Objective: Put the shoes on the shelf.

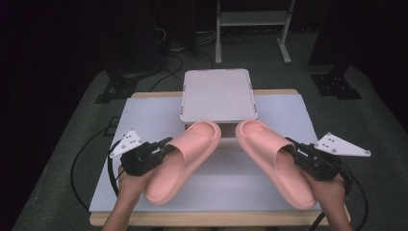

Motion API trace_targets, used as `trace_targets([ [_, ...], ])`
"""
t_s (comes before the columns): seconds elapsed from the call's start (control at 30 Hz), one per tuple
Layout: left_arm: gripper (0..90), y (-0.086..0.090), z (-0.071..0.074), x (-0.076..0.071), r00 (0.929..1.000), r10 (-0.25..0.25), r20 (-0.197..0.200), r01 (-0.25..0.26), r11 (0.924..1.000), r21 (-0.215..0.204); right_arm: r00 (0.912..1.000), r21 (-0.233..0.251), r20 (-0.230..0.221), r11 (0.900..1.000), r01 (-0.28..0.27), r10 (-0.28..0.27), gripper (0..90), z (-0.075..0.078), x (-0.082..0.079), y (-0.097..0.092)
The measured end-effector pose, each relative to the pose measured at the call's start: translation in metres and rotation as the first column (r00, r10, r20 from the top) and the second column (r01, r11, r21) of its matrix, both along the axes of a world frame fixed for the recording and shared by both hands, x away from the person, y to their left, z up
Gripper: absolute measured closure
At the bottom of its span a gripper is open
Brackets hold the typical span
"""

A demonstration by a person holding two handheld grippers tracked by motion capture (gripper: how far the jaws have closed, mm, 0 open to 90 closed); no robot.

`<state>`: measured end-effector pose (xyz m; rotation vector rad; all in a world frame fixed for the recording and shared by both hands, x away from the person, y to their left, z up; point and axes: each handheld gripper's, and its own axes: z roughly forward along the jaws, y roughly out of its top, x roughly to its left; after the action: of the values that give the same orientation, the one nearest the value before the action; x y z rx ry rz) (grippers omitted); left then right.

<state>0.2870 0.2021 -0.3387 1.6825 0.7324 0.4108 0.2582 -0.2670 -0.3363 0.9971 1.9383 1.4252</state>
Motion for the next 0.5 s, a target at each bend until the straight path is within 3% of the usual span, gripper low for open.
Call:
trace_targets([
  [0.5, 74.0, -0.010, 0.022, 0.026, 0.9998, 0.009, 0.018, -0.009, 0.9996, 0.026, 0.9999, -0.009, 0.013, 0.9999, -0.006, 0.006, 80.2, 0.017, 0.021, 0.012],
])
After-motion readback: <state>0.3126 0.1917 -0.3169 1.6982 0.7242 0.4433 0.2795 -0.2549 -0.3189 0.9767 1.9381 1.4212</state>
